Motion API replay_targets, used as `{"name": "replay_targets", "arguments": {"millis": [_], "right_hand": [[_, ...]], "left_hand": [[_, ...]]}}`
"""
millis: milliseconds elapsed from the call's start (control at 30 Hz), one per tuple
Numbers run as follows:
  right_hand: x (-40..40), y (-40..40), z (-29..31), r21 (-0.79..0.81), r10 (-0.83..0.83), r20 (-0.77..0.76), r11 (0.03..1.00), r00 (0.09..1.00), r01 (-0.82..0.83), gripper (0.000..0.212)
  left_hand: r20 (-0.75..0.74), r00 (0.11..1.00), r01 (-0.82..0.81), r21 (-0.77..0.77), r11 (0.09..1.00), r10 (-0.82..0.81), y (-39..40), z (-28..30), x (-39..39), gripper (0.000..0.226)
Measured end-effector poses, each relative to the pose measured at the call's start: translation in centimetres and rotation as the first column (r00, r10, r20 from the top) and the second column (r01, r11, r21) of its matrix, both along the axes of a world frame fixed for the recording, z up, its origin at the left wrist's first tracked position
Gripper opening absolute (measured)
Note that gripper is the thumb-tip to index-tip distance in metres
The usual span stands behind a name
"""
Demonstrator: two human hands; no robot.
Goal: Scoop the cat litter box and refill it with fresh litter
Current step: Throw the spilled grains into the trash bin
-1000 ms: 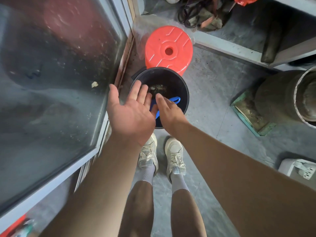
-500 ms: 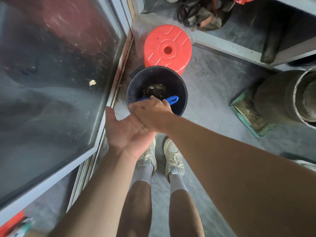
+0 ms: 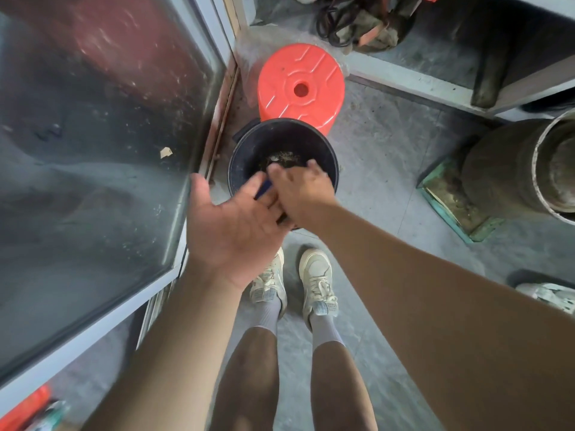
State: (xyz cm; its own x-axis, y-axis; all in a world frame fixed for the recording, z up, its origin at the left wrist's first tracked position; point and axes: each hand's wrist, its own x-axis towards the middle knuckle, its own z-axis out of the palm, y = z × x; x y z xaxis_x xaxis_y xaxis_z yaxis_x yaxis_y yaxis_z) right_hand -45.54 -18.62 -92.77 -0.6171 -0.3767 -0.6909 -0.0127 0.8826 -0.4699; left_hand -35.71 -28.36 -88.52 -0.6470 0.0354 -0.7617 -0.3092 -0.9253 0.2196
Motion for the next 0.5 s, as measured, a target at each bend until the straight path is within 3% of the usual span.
{"name": "replay_targets", "arguments": {"millis": [33,100,167,200,300,433,500], "right_hand": [[-0.8,0.0,-0.2,0.013,-0.042,-0.079,0.999,0.996,0.043,0.065],[-0.6,-0.5,0.9,-0.202,-0.117,-0.194,0.976,0.974,0.077,0.063],[1.7,-1.0,2.5,-0.425,-0.13,-0.063,0.901,0.99,0.091,0.043],[2.9,-1.0,2.9,-0.425,-0.086,-0.016,0.902,0.996,0.071,0.039],[3.8,0.8,1.9,-0.275,0.012,0.009,0.961,1.0,-0.009,0.047],[2.4,2.7,1.9,-0.024,-0.208,0.076,0.977,0.975,0.211,0.045],[2.5,3.1,3.2,0.001,-0.202,0.056,0.979,0.978,0.202,0.046]], "left_hand": [[-0.019,0.994,-0.102,0.135,0.986,0.105,0.0,0.0,0.1,0.099],[0.018,0.983,-0.184,0.198,0.963,0.184,-0.4,-0.2,-0.8,0.095],[0.043,0.982,-0.188,0.251,0.949,0.184,-0.6,0.2,-2.2,0.1],[0.07,0.986,-0.167,0.259,0.951,0.154,-0.5,0.4,-2.7,0.105],[0.113,0.992,-0.074,0.231,0.97,0.048,-0.1,2.1,-3.1,0.111],[0.168,0.984,-0.075,0.084,0.994,0.06,0.4,3.8,-1.3,0.086],[0.25,0.967,0.062,-0.08,0.995,-0.04,0.2,4.3,-1.1,0.077]]}}
